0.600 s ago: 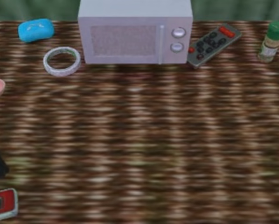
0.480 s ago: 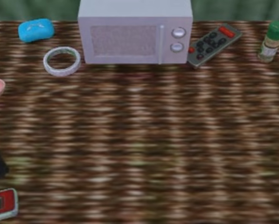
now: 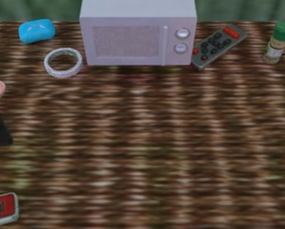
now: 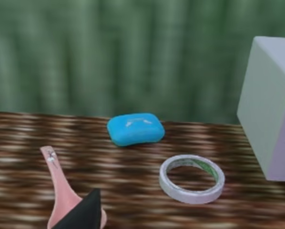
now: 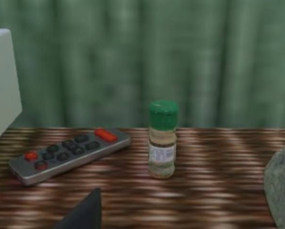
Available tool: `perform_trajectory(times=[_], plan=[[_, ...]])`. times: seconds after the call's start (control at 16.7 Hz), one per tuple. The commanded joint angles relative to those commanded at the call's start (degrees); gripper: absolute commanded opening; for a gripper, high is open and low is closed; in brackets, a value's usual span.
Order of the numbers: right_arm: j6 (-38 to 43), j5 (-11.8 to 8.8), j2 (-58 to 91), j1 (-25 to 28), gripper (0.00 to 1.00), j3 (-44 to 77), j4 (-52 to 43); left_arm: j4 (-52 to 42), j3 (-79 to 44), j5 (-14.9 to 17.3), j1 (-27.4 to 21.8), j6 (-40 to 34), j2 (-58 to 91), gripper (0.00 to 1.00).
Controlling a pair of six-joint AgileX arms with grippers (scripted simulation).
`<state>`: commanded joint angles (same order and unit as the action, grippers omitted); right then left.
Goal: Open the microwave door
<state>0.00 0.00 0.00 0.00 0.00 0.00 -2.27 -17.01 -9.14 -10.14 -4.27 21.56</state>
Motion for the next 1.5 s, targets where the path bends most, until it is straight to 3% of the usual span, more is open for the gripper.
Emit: perform_trajectory(times=[0.6,0.9,1.14,1.5], plan=[[0.0,0.0,0.0,0.0,1.00,0.0,0.0,0.8,-44.7,-20.4,-22.9,-13.3,60.2,1.00],[0.0,0.0,0.0,0.0,1.00,0.0,0.0,-0.2,-61.0,-28.5,-32.0,-18.0,83.4,1.00],[0.0,0.0,0.0,0.0,1.00,0.0,0.0,-1.4,-67.5,-31.9,-36.0,-19.7,92.8,1.00],[0.0,0.0,0.0,0.0,1.00,0.0,0.0,-1.6,-68.0,-32.3,-36.3,-19.8,94.0,1.00]])
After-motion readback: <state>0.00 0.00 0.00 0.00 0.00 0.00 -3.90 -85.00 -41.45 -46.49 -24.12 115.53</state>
